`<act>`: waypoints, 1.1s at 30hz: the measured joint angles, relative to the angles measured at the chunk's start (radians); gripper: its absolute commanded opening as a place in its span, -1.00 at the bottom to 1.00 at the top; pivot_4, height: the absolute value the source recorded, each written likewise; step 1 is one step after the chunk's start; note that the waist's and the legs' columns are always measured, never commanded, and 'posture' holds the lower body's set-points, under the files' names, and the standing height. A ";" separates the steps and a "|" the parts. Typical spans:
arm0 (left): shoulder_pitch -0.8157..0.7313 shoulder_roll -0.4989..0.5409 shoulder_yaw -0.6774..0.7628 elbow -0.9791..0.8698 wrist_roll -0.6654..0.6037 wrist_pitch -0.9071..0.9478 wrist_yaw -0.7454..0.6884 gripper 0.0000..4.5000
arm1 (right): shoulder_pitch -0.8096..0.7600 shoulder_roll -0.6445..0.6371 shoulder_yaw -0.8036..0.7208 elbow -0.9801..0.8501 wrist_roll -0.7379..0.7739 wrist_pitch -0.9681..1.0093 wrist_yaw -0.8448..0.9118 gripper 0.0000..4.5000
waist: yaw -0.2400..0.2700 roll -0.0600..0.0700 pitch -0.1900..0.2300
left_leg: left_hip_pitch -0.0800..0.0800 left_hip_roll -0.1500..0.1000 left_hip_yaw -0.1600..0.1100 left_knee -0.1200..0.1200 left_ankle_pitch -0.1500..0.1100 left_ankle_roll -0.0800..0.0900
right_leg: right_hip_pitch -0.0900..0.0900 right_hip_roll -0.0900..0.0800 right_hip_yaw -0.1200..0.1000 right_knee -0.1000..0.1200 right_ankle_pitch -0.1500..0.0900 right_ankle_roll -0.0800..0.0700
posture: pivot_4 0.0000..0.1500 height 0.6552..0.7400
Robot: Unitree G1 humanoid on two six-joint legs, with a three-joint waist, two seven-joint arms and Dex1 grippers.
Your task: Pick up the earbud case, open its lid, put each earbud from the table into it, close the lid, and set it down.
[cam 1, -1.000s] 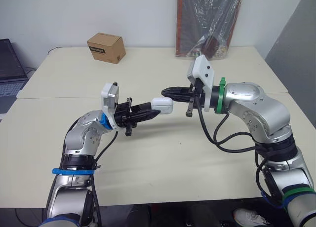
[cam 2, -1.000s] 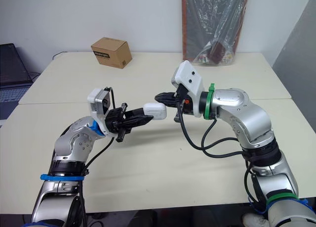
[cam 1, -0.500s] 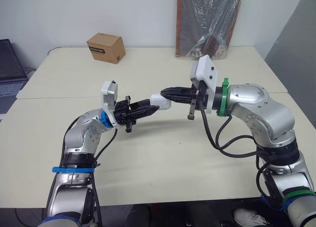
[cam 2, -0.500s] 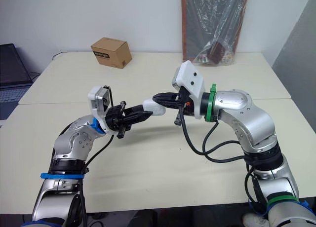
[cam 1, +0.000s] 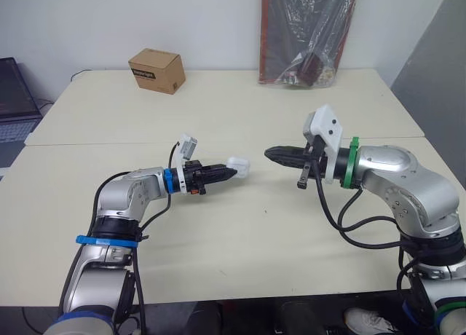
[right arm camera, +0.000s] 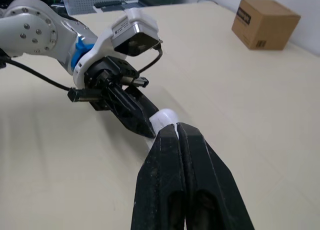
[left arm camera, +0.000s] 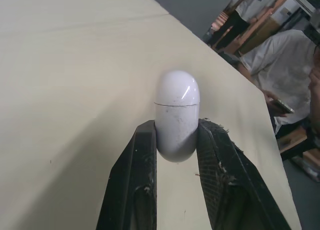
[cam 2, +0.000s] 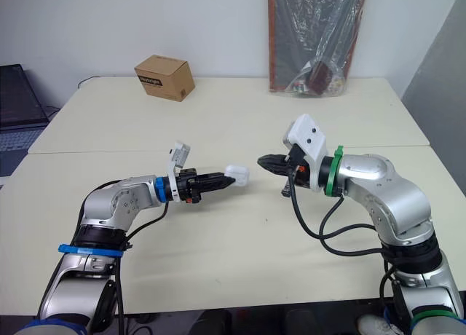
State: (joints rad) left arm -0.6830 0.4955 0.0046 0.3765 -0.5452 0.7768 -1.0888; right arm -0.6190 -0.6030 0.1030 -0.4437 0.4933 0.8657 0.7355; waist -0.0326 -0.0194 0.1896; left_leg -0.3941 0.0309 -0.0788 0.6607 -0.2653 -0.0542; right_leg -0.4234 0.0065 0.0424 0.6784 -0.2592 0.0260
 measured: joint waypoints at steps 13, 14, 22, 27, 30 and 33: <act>-0.070 -0.005 -0.078 0.150 0.130 0.000 0.046 -0.64 | 0.065 -0.018 -0.001 -0.030 -0.001 0.021 -0.040 -0.98 | 0.000 0.000 0.000 | 0.001 0.000 0.000 0.000 0.000 0.000 | 0.001 0.000 0.000 0.000 -0.001 0.002 | 1.00 1.00; -0.072 -0.006 -0.078 0.153 0.133 -0.004 0.045 -0.64 | 0.067 -0.019 -0.001 -0.030 -0.001 0.022 -0.042 -0.98 | 0.000 0.000 0.000 | 0.001 0.000 0.000 0.000 0.000 0.000 | 0.001 0.000 0.000 0.000 -0.002 0.003 | 1.00 1.00; -0.084 0.002 -0.117 0.192 0.200 -0.067 0.027 0.27 | 0.077 -0.022 0.008 -0.033 -0.001 0.036 -0.045 -1.00 | 0.000 0.000 0.000 | 0.004 0.000 0.000 0.000 0.000 0.000 | 0.003 0.000 0.001 0.001 -0.002 0.004 | 1.00 1.00; -0.075 0.028 -0.117 0.172 0.205 -0.088 0.025 0.90 | 0.078 -0.022 0.018 -0.033 -0.001 0.038 -0.044 -1.00 | -0.005 0.000 0.000 | 0.007 0.000 0.001 0.000 0.000 0.000 | 0.004 0.000 0.002 0.002 -0.001 0.003 | 1.00 1.00; -0.038 0.083 -0.115 0.123 0.208 -0.091 0.019 0.90 | 0.078 -0.023 0.020 -0.034 -0.001 0.038 -0.041 -1.00 | -0.021 0.000 0.000 | 0.008 0.000 0.001 -0.001 0.000 0.000 | 0.004 0.001 0.003 0.003 -0.001 0.003 | 1.00 1.00; 0.013 0.136 -0.102 0.062 0.208 -0.090 0.012 0.90 | 0.080 -0.023 0.022 -0.034 -0.001 0.038 -0.039 -1.00 | -0.028 0.000 0.000 | 0.008 0.001 0.001 -0.002 0.000 0.000 | 0.003 0.001 0.003 0.002 -0.001 0.002 | 1.00 1.00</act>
State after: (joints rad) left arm -0.6699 0.6319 -0.0976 0.4384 -0.3371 0.6872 -1.0766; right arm -0.5392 -0.6264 0.1245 -0.4775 0.4927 0.9033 0.6969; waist -0.0606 -0.0194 0.1894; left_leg -0.3859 0.0315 -0.0777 0.6592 -0.2651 -0.0539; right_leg -0.4201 0.0079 0.0454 0.6809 -0.2606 0.0284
